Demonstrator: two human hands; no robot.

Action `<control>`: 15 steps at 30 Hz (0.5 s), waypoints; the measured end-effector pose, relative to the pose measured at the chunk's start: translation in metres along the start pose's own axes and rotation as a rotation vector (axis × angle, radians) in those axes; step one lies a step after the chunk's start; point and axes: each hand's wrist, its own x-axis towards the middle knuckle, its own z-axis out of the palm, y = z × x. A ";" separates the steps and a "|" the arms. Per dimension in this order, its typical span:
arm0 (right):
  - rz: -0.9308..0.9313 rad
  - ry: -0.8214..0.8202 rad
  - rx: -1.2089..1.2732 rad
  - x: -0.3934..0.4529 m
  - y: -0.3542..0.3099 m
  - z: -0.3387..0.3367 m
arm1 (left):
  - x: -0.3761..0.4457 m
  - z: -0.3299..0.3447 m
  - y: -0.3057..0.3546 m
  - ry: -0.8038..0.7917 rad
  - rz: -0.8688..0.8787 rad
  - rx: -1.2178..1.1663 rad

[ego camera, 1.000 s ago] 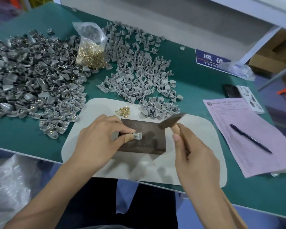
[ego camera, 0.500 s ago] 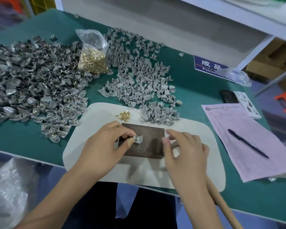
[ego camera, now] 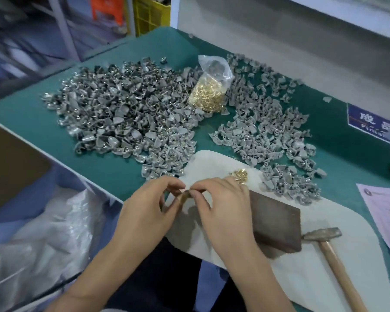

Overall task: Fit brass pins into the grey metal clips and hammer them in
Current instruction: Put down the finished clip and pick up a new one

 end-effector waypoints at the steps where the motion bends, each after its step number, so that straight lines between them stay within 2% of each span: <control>1: -0.014 -0.029 -0.014 0.005 -0.006 0.007 | 0.000 -0.006 -0.005 0.016 -0.029 0.027; 5: -0.020 -0.079 -0.023 0.017 -0.020 0.028 | -0.002 -0.023 -0.022 0.054 -0.084 0.134; 10: -0.025 -0.089 -0.003 0.028 -0.028 0.038 | -0.002 -0.029 -0.032 0.080 -0.141 0.111; 15: -0.046 -0.120 -0.038 0.030 -0.030 0.033 | 0.004 -0.028 -0.020 0.100 -0.019 0.082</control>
